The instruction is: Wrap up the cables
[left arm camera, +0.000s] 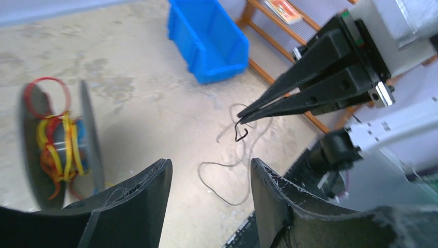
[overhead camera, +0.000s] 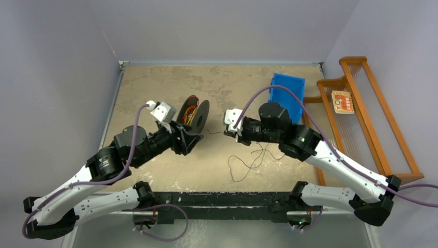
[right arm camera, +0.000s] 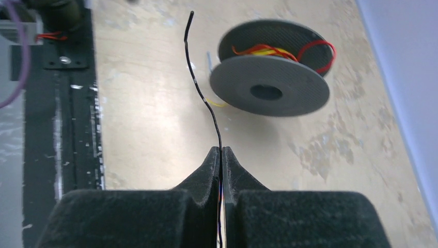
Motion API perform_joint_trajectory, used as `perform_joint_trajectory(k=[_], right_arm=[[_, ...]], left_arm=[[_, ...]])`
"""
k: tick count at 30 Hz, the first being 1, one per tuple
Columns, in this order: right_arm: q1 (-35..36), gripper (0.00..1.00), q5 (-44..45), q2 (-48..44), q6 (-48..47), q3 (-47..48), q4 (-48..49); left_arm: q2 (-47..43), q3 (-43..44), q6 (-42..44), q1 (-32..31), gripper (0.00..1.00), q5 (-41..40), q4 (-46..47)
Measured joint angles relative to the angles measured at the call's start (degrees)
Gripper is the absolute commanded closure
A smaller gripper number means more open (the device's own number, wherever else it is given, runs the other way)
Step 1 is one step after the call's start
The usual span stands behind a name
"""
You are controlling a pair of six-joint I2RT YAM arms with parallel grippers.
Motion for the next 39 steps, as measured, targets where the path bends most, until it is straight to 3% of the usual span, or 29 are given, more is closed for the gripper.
perform_joint_trajectory(k=[11, 18, 26, 30, 39], right_arm=[[0.0, 1.0, 18.62, 5.31, 0.66, 0.0, -0.63], [-0.02, 1.0, 30.75, 9.29, -0.35, 0.31, -0.44], [-0.11, 1.0, 35.89, 9.94, -3.23, 0.15, 3.04], [-0.55, 1.0, 37.05, 9.94, -5.09, -0.5, 5.25], [-2.54, 1.0, 37.11, 10.54, -14.91, -1.77, 11.8]], left_arm=[[-1.49, 0.13, -0.33, 0.0, 0.41, -21.94, -6.51], [5.44, 0.28, -0.44, 0.0, 0.43, -30.97, -11.17], [13.75, 0.24, 0.09, 0.24, 0.43, -37.99, -12.96], [16.02, 0.17, 1.84, 4.61, 0.45, -37.44, -12.22], [18.93, -0.72, 5.64, 20.55, 0.44, -24.92, -7.58]])
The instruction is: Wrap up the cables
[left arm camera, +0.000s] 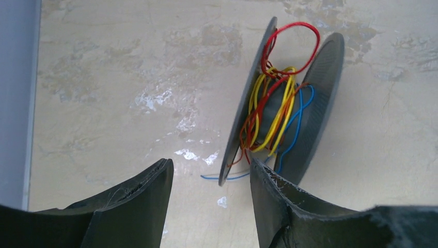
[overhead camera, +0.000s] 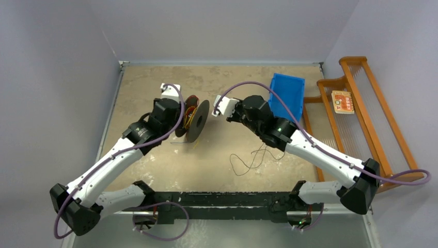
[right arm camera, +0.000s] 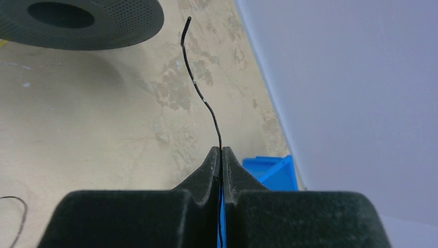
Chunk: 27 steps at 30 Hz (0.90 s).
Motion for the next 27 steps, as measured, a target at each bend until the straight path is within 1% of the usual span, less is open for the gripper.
perform_joint_trajectory(k=[6, 9, 13, 19, 23, 27], right_arm=[[-1.49, 1.0, -3.74, 2.38, -12.33, -0.5, 3.69], [-2.05, 1.0, -5.35, 2.95, -19.3, -0.96, 6.71], [-2.45, 1.0, -8.0, 4.61, -29.68, -0.98, 12.48], [-2.54, 1.0, -12.81, 9.55, -42.97, -1.51, 19.23], [-2.54, 1.0, -14.38, 12.15, -50.29, -3.8, 24.94], [-2.51, 1.0, -14.43, 16.04, -56.24, -3.74, 29.18]], left_arm=[[0.39, -1.88, 0.13, 11.61, 0.45, 11.96, 4.09], [0.37, -2.21, -0.7, 14.97, 0.45, 17.33, 5.62], [0.37, -2.75, -1.75, 16.85, 0.45, 23.45, 8.04], [-0.15, -3.85, -3.65, 18.71, 0.43, 29.62, 10.84], [-1.07, -5.35, -4.59, 18.97, 0.42, 31.54, 11.19], [-1.9, -5.92, -4.72, 18.99, 0.41, 32.54, 11.15]])
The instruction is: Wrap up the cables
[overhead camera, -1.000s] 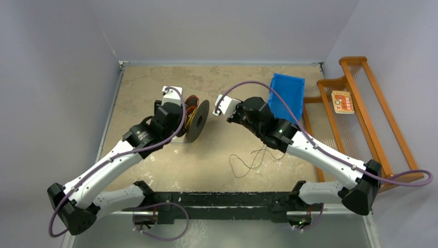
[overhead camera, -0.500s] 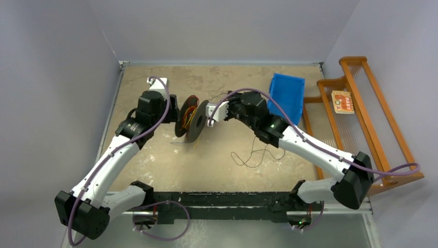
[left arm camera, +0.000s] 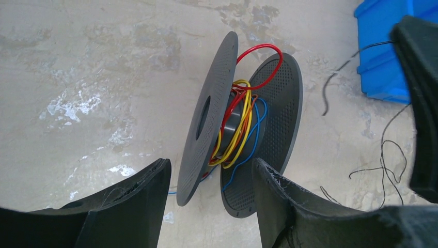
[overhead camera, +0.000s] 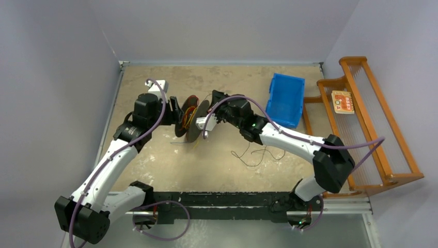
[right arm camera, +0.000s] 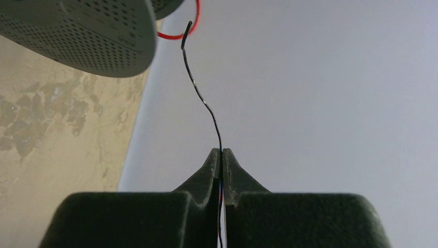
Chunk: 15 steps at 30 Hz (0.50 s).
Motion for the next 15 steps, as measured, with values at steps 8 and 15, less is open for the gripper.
perform_joint_trajectory(k=[8, 15], right_arm=[[0.9, 1.0, -0.24, 5.62, -7.21, 1.7, 1.6], [2.32, 1.0, -0.2, 7.96, -10.86, 4.2, 2.49]], left_arm=[[-2.08, -0.39, -0.13, 0.7, 0.41, 1.53, 0.37], [-2.16, -0.46, -1.16, 1.14, 0.41, 3.26, 0.66]])
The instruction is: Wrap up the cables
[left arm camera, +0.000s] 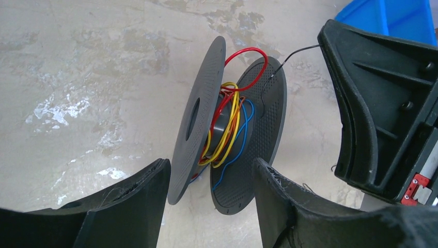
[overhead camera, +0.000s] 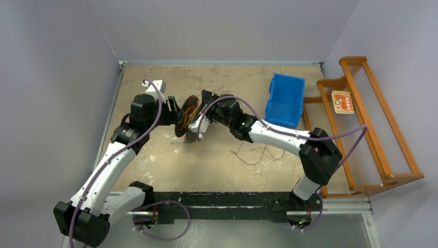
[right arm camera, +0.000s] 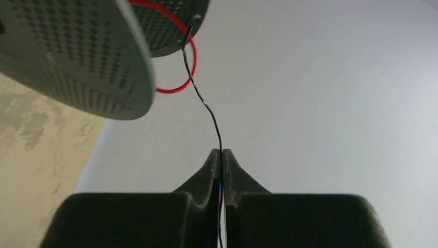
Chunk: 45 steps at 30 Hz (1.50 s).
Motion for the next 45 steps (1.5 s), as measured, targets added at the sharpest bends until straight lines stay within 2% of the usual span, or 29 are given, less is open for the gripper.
perform_joint_trajectory(k=[10, 25, 45], right_arm=[[2.86, 1.0, 0.5, 4.31, -3.48, 6.49, -0.5], [5.2, 1.0, 4.02, 6.27, -5.09, 7.96, -6.05], [6.67, 1.0, 4.98, 6.27, -4.92, 8.57, -7.72]], left_arm=[[0.13, -0.04, -0.26, 0.61, 0.41, 0.9, 0.28], [0.5, -0.11, -0.28, 0.7, 0.42, 1.31, 0.66], [9.86, -0.17, -0.81, 0.72, 0.54, 2.32, 1.07]])
